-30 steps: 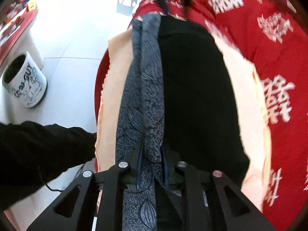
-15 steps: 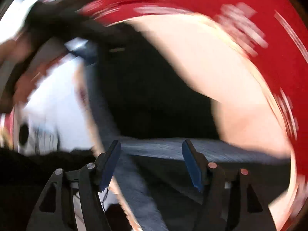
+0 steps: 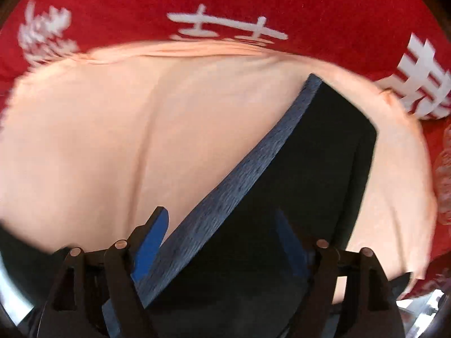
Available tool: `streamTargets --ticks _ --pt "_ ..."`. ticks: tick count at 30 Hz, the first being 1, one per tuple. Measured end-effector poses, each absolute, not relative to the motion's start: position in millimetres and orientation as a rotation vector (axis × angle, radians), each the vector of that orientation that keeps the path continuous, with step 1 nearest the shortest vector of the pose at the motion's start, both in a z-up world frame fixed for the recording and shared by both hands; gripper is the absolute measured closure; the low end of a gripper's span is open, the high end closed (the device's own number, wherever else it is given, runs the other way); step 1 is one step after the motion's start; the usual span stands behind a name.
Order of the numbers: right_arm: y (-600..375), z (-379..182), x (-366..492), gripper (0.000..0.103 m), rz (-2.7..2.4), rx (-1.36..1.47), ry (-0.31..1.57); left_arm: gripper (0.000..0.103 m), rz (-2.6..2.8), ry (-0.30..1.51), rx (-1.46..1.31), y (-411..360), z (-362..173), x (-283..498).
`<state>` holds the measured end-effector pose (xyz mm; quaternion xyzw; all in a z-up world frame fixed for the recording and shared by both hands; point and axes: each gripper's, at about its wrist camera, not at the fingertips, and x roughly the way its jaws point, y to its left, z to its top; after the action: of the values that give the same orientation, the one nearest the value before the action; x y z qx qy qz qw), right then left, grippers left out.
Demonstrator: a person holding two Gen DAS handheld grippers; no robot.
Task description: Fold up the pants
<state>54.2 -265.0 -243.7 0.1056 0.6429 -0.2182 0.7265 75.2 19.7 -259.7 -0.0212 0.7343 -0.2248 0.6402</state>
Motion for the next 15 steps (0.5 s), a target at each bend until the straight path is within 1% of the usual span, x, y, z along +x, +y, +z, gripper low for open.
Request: streamTargets --ticks 1,2,3,4,5,6,7,12,15 --pt "-261.4 -252.7 60.0 0.022 -0.507 0.192 1.459 0.02 -0.519 1.681 -0.047 19.3 -260.7 76.5" --pt "-261.8 -272.1 63.4 0.025 -0.526 0.155 1.563 0.02 -0.531 1.695 -0.052 18.5 -261.7 80.1" --pt "-265.3 -276.1 61.4 0.028 -0.52 0.203 1.573 0.02 -0.541 1.708 -0.051 16.8 -262.5 83.3" --pt "-271.3 -270.4 56.5 0.046 -0.53 0.27 1.53 0.02 -0.552 1.718 -0.046 15.0 -263.1 85.3" --pt "-275.3 -263.8 51.1 0.075 -0.55 0.281 1.52 0.02 -0.569 1.728 -0.035 14.1 -263.5 87.8" --pt "-279.0 -254.9 42.4 0.086 -0.541 0.311 1.506 0.02 -0.587 1.735 -0.022 13.2 -263.7 90.2" --pt "-283.2 -246.7 32.2 0.093 -0.545 0.364 1.479 0.02 -0.6 1.741 -0.009 14.0 -263.7 90.4" --pt "-294.5 -191.6 -60.3 0.095 -0.713 0.559 1.31 0.02 -0.717 1.742 0.097 -5.9 -254.8 91.4" --pt "-291.3 -172.2 -125.9 0.095 -0.846 0.656 1.241 0.02 -0.837 1.717 0.145 -22.2 -241.7 82.4"
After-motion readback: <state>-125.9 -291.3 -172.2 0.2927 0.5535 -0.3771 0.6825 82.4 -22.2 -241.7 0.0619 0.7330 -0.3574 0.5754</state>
